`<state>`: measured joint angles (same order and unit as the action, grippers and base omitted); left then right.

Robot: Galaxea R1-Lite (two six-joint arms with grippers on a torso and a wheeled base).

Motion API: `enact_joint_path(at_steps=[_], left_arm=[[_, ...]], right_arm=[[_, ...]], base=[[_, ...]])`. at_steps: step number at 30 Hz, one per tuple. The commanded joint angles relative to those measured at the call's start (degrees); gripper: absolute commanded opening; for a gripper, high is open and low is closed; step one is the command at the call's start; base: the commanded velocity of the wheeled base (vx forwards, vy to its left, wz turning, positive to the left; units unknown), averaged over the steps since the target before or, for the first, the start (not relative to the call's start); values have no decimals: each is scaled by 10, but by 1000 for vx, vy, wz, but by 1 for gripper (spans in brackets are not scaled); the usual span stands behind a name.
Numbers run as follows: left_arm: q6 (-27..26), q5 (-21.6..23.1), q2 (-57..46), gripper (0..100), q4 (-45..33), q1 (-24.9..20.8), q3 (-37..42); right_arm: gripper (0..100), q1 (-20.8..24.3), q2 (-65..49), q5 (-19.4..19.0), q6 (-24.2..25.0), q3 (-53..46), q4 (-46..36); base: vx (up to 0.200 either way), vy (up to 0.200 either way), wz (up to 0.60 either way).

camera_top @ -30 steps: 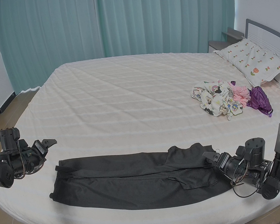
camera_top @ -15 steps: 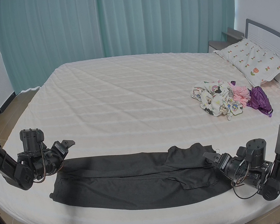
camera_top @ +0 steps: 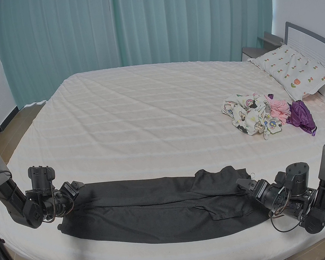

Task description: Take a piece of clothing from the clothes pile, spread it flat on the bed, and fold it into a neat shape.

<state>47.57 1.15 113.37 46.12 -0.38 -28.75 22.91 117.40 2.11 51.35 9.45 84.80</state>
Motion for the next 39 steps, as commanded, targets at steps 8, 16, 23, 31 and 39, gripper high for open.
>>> enact_joint_path(at_steps=[8,16,23,31,39], left_arm=[[-27,17,-35,100,-3,62,10],[-179,172,-96,100,-115,142,-15],[-333,242,-79,100,-191,167,-37],[-393,253,-20,100,-196,160,-59],[-397,256,9,100,-194,141,-86]], right_arm=[[100,0,2,0,1,-1,0],[100,0,2,1,0,-5,4],[100,0,3,1,-1,-8,11],[100,0,2,1,-1,-9,11],[100,0,2,1,-2,-9,11]], base=[[0,0,0],[0,0,0],[0,0,0],[0,0,0],[0,0,0]])
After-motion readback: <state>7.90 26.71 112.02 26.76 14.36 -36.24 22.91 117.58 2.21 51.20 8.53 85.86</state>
